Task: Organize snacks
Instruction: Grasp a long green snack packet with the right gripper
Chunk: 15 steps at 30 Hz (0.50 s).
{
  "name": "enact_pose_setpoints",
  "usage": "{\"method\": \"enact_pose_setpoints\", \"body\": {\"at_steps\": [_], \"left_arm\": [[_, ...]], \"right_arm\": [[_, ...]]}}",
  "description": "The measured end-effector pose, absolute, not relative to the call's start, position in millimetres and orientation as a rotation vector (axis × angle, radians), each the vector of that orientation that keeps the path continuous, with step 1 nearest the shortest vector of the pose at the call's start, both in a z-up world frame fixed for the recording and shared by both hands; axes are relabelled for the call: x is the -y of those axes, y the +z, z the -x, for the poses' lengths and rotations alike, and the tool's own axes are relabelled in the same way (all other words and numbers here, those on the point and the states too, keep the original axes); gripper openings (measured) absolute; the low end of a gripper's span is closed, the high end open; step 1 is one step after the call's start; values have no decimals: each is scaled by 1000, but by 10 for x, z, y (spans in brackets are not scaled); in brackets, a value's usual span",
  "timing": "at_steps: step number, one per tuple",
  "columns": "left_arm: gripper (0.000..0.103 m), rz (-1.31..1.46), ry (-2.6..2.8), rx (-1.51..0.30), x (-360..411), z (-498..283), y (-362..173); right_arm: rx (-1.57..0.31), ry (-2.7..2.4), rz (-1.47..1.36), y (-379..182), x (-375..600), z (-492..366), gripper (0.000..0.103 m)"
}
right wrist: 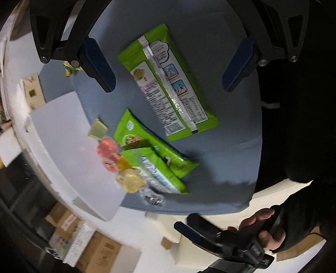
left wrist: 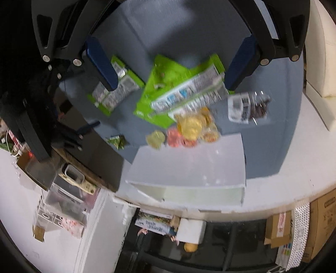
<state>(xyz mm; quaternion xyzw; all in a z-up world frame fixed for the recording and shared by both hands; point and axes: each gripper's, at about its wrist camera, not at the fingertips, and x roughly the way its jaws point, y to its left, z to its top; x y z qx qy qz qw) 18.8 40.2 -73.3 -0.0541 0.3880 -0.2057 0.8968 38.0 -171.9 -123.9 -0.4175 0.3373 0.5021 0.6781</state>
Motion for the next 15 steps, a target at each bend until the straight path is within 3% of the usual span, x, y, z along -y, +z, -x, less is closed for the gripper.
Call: {"method": "enact_pose_setpoints", "body": {"at_steps": [15], "left_arm": [[103,143,-450,-842,-415,-138,-893]], "right_arm": [[-926,1272,1092,-1577,1400,-731,103]]}}
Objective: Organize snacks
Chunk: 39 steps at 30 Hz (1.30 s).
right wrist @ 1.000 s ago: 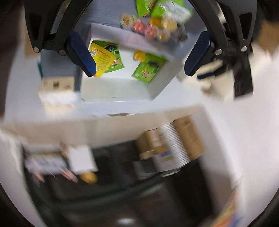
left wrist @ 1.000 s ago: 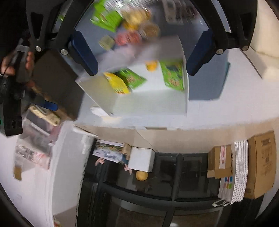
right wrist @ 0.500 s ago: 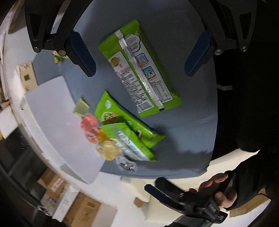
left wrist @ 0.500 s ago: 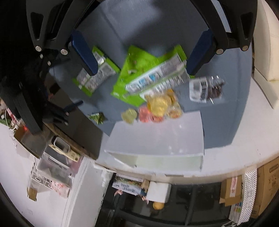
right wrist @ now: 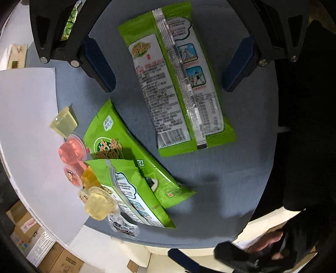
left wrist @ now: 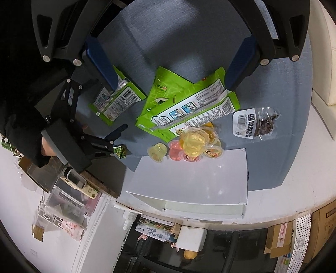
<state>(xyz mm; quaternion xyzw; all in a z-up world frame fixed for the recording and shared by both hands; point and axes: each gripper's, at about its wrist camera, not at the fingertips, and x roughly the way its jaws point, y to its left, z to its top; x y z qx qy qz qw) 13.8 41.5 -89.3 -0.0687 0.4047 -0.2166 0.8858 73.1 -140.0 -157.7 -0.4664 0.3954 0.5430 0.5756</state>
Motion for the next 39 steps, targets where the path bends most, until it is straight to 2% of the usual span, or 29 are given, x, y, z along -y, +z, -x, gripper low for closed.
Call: {"method": "enact_pose_setpoints", "body": {"at_steps": [4,5,6,7,16,26,32,39], "left_arm": [[103,140,-454,-849,-392,-160,-917],[103,140,-454,-850,-387,-166,-923],[103,141,-455,-851,-383,-172,-932],[103,141,-458,-854,-375,-178,-939],[103,94,-506,-878,-249,-338,-980],[103,-194,-703,-1006,-175,-1082,-1097],[103,-283,-753,-1108,-91,-1254,-1375],[101,-289,-782,-1103,-68,-1233,-1382]], "right_arm": [[-1067,1256,978,-1609,1460,-931,102],[-1045,1275,968,-1578,1498,-921,97],[-1020,1292,954,-1525,1534,-910,82],[-1010,1288,940,-1490,1551,-918,74],[-969,1262,763,-1264,1905,-937,72],[-862,1228,485,-886,2461,-677,72],[-839,1226,409,-820,2637,-556,72],[-822,1238,396,-842,2514,-483,72]]}}
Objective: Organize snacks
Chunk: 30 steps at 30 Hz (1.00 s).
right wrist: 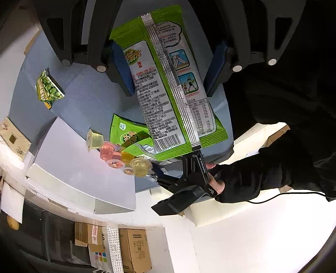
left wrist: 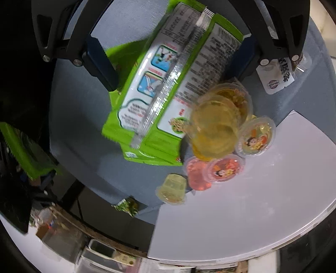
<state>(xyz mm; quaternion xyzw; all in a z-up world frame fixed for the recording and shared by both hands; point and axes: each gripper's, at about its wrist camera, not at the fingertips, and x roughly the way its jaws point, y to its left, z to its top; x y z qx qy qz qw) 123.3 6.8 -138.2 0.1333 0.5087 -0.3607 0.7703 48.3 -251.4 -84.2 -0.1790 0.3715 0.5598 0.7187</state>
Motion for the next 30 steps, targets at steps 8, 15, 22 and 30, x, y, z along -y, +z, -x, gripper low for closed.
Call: {"method": "enact_pose_setpoints", "body": {"at_steps": [8,15,22,30], "left_arm": [[77,-239,-722,-1012,-119,-932,-1217],[77,-81,-553,-855,-272,-573,-798],[77,242,-227,-691,-399,-344,-456],[77,238,-166,-627,-240,-670,-282]], "right_arm": [[-805,1250,370,-876,2459,-449,72],[-768,1205,313,-853,2436,-423,72],[-723,887,96,-635,2390,-664,72],[-710,592,-181,-444,2436,-1174,72]]}}
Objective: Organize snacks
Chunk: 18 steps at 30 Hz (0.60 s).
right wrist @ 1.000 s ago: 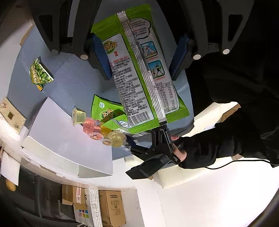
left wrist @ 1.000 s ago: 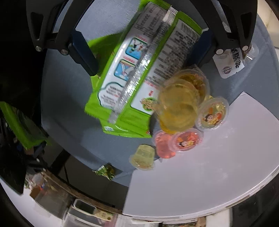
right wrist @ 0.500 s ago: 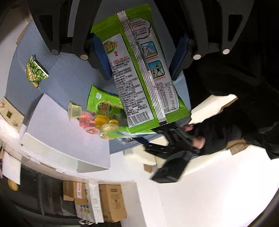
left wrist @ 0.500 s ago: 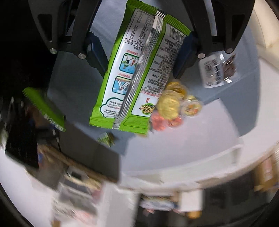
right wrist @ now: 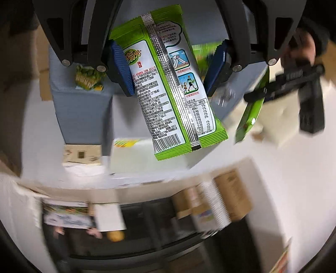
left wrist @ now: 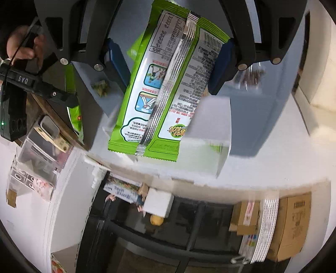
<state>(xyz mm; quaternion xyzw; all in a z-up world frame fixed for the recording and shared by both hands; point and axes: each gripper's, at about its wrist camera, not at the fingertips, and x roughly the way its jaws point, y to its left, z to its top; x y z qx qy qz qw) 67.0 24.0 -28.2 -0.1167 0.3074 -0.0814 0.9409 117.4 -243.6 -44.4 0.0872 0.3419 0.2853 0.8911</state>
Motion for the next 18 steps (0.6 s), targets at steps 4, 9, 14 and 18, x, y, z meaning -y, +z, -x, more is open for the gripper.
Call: {"method": "enact_pose_setpoints", "body": {"at_steps": [4,9,14,18], "left_arm": [[77,261,-153,-602,-282,-1038,-115],[77,243,-118,-597,-323,-1713,148],[78,225,-50,-636,-402,-2358,223],[81,240,-31,-712,-454,-2713,34]], "right_arm": [[-673,553,-249,-262,2373,-1468,72],[-678,522,-315,-41,2221,-2056,72],[-760,496,-383,-6,2044,-2817,72],[-816,476,-401,-151,1924,-3088,79]]}}
